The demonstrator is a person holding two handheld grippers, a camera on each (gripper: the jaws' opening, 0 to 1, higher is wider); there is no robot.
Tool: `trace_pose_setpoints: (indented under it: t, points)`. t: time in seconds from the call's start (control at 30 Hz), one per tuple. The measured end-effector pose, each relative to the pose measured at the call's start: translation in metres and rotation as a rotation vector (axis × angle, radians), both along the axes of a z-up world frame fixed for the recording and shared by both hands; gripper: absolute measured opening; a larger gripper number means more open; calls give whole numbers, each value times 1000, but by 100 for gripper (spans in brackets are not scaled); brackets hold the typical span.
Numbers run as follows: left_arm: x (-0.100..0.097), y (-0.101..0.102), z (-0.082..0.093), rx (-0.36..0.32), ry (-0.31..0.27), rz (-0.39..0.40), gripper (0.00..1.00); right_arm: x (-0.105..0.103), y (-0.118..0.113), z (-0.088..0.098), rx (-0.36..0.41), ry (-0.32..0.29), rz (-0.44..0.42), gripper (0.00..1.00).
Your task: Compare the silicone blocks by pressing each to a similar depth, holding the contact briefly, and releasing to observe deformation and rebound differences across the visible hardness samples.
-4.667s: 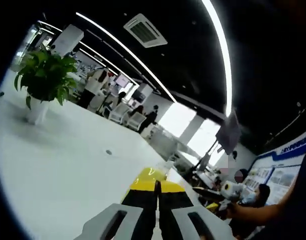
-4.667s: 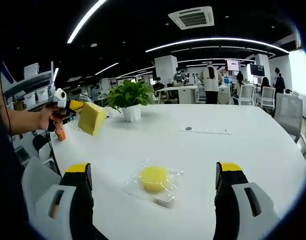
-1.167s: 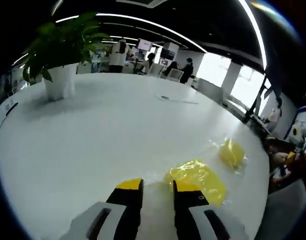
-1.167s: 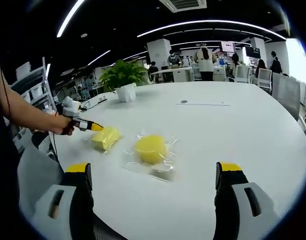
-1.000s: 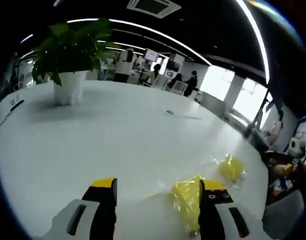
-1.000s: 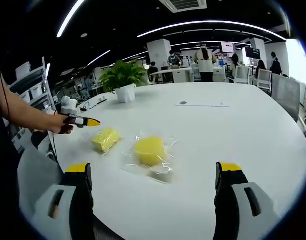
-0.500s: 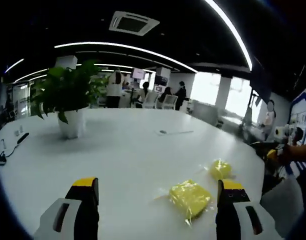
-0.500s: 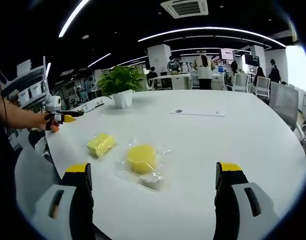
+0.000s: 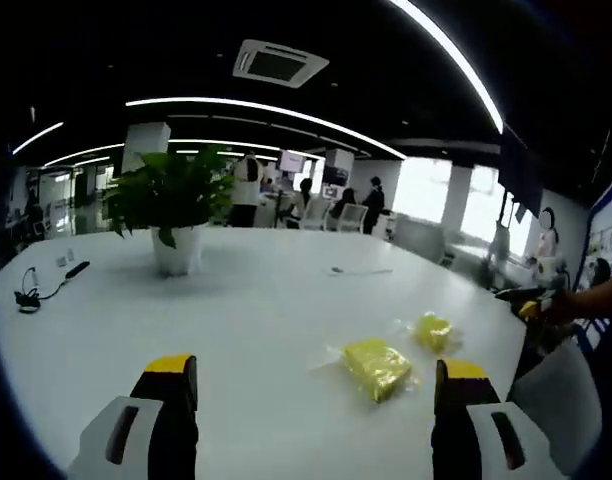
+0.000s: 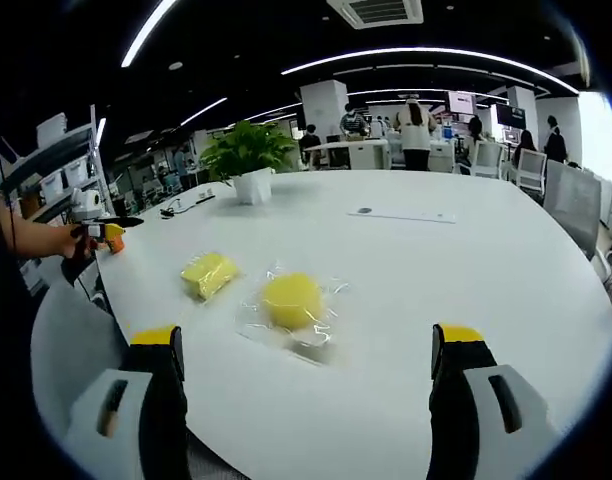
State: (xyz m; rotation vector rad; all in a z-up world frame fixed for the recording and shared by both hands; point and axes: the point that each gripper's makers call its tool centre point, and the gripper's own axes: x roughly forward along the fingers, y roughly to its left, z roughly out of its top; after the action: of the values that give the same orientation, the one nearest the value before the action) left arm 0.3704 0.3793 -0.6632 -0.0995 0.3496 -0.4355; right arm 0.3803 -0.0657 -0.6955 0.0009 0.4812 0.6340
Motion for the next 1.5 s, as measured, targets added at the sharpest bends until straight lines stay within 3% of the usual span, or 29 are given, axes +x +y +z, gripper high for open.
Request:
trace_pose_setpoints:
  t: [0.4, 0.7, 0.8, 1.07, 1.5]
  points:
    - [-27, 9, -8, 1, 30, 28, 100, -14, 8, -3, 1, 12, 20, 96]
    - [-31, 3, -8, -1, 38, 22, 100, -8, -3, -1, 6, 11, -9, 96]
    - [-32, -4, -14, -18, 93, 15, 100, -4, -3, 0, 17, 24, -20, 96]
    - [-22, -22, -12, -31, 120, -18, 100, -6, 0, -4, -2, 34, -14, 96]
    - [-3, -47, 3, -154, 158, -25, 100, -12, -3, -6, 6, 44, -32, 96]
